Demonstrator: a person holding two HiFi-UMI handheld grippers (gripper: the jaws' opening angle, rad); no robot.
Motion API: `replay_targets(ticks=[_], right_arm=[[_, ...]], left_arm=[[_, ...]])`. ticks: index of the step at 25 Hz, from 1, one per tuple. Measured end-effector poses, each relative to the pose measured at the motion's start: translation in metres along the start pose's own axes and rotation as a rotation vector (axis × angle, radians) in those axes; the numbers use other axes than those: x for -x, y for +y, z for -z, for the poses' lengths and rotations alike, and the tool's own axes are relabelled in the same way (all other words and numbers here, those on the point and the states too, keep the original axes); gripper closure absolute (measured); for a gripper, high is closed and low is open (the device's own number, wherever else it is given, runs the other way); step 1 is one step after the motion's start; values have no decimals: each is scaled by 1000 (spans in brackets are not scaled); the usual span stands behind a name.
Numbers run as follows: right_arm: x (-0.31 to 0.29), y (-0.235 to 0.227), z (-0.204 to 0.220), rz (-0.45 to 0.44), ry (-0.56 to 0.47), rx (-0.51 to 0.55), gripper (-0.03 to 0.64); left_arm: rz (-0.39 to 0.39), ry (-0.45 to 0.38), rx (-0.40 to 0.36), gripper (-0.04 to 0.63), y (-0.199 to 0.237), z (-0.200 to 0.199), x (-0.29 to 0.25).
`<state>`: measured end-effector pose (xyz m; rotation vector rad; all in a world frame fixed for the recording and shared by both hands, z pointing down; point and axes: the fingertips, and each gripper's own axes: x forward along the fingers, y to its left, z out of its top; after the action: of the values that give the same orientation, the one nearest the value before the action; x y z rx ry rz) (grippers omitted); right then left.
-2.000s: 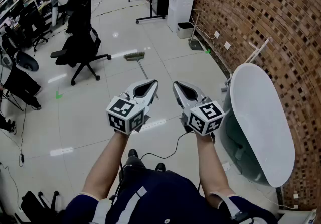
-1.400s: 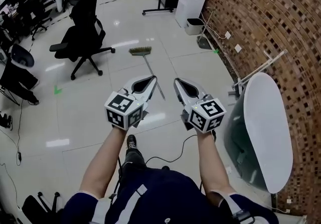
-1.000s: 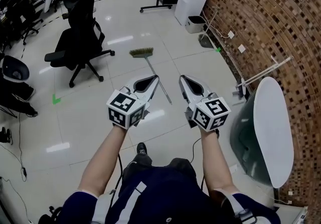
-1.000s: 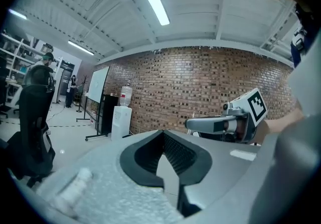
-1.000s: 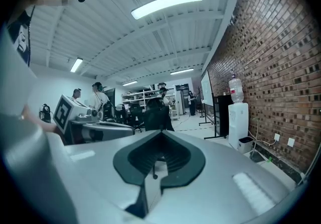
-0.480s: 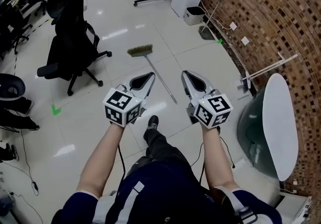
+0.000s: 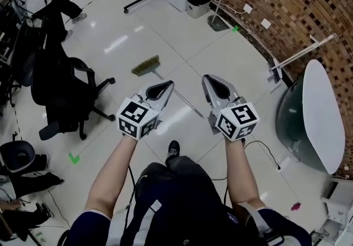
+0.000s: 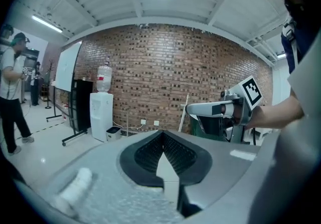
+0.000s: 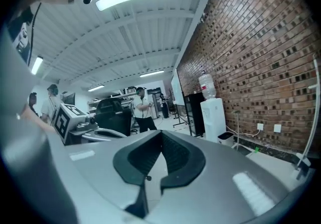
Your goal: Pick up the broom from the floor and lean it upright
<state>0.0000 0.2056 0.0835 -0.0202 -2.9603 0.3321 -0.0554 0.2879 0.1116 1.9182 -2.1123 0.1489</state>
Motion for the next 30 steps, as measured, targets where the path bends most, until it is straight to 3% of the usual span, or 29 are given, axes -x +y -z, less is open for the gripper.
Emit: replay_targets(ticks=[7,12,17,19,23,25,30], right_arm=[[19,-102,21,251,-4,-57,612],[55,-166,73,494,-23,-147,612],[82,-225,139,667,-40,-189,612],[84,-248,170,716,-48,-193,612],[95,-270,250,831,-52,-235,612],[98,-283,289,882,-73,-253,612],[92,-298,393,909,-93,-248,612]], left_arm=[[303,134,-97,594,-5,33,-128],[600,278,-168,594,-39,109,-205],[844,422,-273,592,-66,222,-272],[908,479,-311,557,-69,276,-299],[996,604,-360,525,-76,395,-321],[1022,619,-402,509,-76,447,-337],[1126,699,-530,473,-73,579,-361]])
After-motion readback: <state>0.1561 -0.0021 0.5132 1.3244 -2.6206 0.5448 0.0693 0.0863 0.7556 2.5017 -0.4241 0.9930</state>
